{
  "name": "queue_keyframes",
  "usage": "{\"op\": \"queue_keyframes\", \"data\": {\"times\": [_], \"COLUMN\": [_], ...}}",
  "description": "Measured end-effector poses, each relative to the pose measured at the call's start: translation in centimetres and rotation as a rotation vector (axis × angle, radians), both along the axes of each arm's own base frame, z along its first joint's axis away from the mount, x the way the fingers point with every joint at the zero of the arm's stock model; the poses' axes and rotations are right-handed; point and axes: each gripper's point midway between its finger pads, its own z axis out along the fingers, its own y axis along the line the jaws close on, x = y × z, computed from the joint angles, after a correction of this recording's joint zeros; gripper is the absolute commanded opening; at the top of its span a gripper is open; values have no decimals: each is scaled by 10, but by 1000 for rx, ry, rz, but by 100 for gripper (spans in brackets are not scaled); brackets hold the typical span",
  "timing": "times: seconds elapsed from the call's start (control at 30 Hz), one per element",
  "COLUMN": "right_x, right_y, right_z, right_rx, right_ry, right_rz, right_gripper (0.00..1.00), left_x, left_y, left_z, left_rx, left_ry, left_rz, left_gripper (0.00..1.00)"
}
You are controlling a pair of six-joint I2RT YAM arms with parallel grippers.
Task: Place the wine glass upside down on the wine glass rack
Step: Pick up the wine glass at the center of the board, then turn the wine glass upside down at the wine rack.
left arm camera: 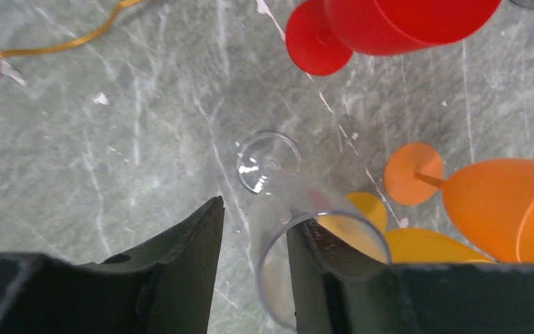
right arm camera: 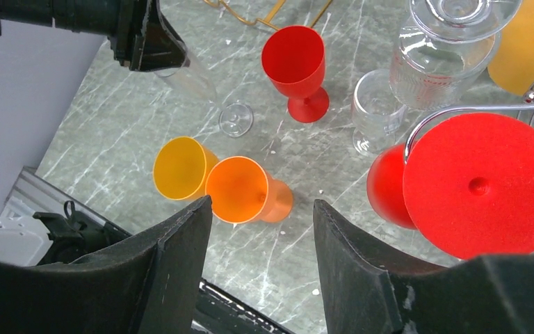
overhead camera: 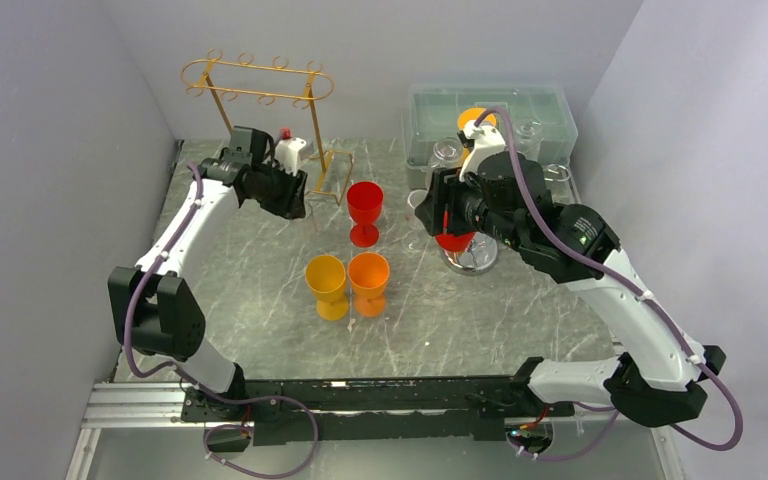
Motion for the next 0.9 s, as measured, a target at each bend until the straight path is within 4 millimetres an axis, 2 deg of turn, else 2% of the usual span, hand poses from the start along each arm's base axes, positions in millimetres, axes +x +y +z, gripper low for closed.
{"op": "queue_keyframes", "data": {"times": [0.1,0.2,0.43,0.53,0.6,0.7,0.73,0.77,0.87,0.9], "right_x": [0,1,6,8,9,10,10,11,12,12], "right_y": [-1,0,8,14,18,27,30,35,52,56], "right_z": [-1,-2,-1,0,1,4,6,9,24,28], "right_rx": [5,11,27,38,47,72,84,101,182,207], "right_ry": [-6,-12,-21,-23,-25,-23,-22,-22,-27,-30], "right_rz": [-2,-2,6,18,26,48,56,64,87,93], "right_gripper": [57,56,58,62,65,75,81,97,100,100], "left_x": [-9,-12,-33,-46,-51,-54,-57,-60,-80,-91], "left_y": [-3,-3,8,15,19,24,26,27,32,35], "left_z": [-10,-10,-4,17,43,104,132,157,238,255], "left_rx": [-15,-10,32,57,73,88,90,91,79,78], "left_ry": [40,27,29,-14,-76,-240,-320,-396,-684,-753], "left_rz": [-18,-44,-64,-75,-84,-94,-97,-102,-100,-99], "left_gripper": [26,0,0,0,0,0,0,0,0,0]}}
